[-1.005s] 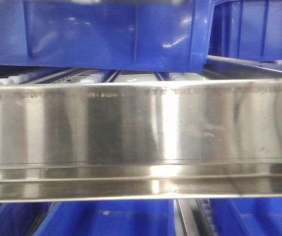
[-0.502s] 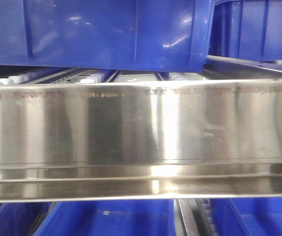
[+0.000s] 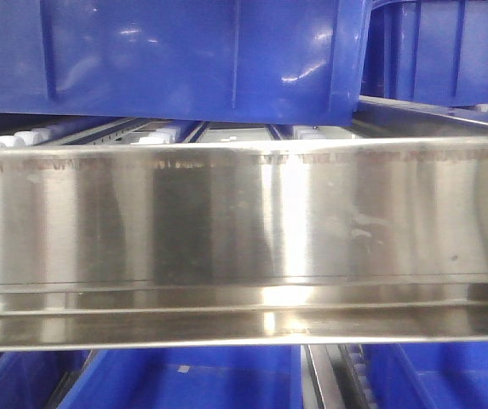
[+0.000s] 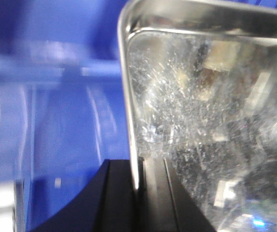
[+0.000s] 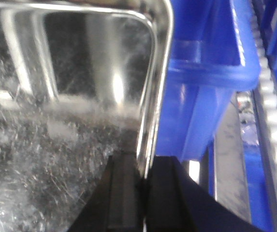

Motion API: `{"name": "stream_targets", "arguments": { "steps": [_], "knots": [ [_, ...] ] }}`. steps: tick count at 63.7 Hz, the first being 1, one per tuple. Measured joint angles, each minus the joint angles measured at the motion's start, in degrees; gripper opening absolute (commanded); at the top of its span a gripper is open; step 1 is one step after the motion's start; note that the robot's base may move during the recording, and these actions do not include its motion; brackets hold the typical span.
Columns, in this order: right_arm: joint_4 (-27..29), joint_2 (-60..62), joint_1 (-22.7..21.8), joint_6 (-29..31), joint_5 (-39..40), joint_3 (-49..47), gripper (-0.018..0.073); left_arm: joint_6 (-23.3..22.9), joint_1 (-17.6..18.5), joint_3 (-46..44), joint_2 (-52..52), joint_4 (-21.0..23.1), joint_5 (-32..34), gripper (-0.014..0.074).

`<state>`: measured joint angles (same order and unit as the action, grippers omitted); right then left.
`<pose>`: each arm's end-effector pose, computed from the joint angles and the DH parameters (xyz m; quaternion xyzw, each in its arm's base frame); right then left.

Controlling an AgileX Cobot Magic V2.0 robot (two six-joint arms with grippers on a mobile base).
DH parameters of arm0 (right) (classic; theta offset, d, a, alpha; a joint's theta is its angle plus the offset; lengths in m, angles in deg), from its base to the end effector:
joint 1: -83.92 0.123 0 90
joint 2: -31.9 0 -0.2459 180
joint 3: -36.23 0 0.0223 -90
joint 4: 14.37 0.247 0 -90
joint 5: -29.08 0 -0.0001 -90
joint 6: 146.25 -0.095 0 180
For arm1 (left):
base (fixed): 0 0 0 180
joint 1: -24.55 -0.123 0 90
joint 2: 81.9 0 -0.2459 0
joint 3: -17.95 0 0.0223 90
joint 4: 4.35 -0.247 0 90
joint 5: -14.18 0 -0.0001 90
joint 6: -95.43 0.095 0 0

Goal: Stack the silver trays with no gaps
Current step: 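Lift the silver tray up off the shelf with both grippers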

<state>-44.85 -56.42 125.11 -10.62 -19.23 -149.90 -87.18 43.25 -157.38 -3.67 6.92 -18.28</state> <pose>0.2535 0.1740 0.3724 -0.0522 0.8780 0.0898 0.4673 0.2600 -0.0985 0.3766 0.0763 0.8386 -0.1857 0.5065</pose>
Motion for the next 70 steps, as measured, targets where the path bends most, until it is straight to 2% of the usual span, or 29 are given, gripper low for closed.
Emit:
{"name": "stream_targets", "arguments": {
  "steps": [22,70],
  "knots": [
    [-1.34,0.00,-0.10,0.00,4.00,0.00,-0.0079,0.00,0.00,0.00,-0.21,-1.66,1.49,-0.0019],
    [-1.39,0.00,-0.10,0.00,4.12,0.00,-0.0079,0.00,0.00,0.00,-0.21,-1.88,1.64,-0.0019]
  ]
}}
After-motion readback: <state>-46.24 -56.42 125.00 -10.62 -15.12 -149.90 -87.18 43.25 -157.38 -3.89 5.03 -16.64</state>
